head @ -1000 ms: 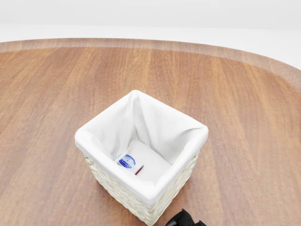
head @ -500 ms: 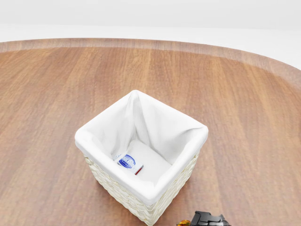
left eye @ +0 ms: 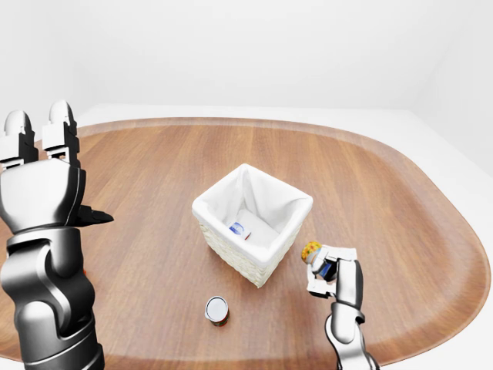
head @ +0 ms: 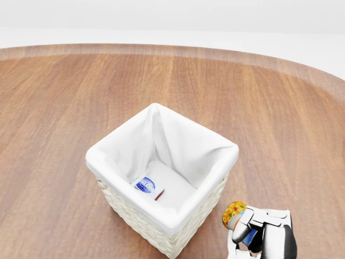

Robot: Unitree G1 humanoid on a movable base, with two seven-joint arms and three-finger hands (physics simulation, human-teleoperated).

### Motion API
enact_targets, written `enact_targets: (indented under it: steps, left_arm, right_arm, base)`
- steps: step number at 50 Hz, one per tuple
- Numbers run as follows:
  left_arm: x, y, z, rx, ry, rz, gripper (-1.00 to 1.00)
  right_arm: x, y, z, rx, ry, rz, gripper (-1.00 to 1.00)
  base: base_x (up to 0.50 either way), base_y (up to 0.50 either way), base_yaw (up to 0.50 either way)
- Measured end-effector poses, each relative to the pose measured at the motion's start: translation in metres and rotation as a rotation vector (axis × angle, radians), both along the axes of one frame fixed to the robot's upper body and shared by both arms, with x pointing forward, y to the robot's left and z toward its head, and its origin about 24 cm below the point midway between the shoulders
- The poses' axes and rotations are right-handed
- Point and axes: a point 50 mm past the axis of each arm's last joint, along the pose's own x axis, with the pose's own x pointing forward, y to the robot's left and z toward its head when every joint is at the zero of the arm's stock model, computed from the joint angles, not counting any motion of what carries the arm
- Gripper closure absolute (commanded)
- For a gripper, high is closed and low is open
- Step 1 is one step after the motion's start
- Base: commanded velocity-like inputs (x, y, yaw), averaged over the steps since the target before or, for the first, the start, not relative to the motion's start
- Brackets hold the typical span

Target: Pick up the alphabet soup and the cream cheese box, and put them in the basket.

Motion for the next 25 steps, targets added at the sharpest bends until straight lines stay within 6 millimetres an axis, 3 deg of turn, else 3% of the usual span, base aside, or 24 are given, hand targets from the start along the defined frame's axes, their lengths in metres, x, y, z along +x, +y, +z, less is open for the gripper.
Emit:
enact_targets:
  steps: [12,25]
  left_arm:
    - [0.0,0.0,0.0,-0.001,-0.002,-0.001,-1.0]
    - [0.0,0.0,0.0,-0.001,-0.001,-0.002,-1.0]
  right_arm:
    - [0.006,-0.002,0.024,0.001,-0.11,-0.01,1.0]
    - [0.022,0.011,0.062,-0.026,-0.239,0.017,1.0]
  base:
    - [0.0,0.0,0.0]
    - [0.0,0.0,0.0]
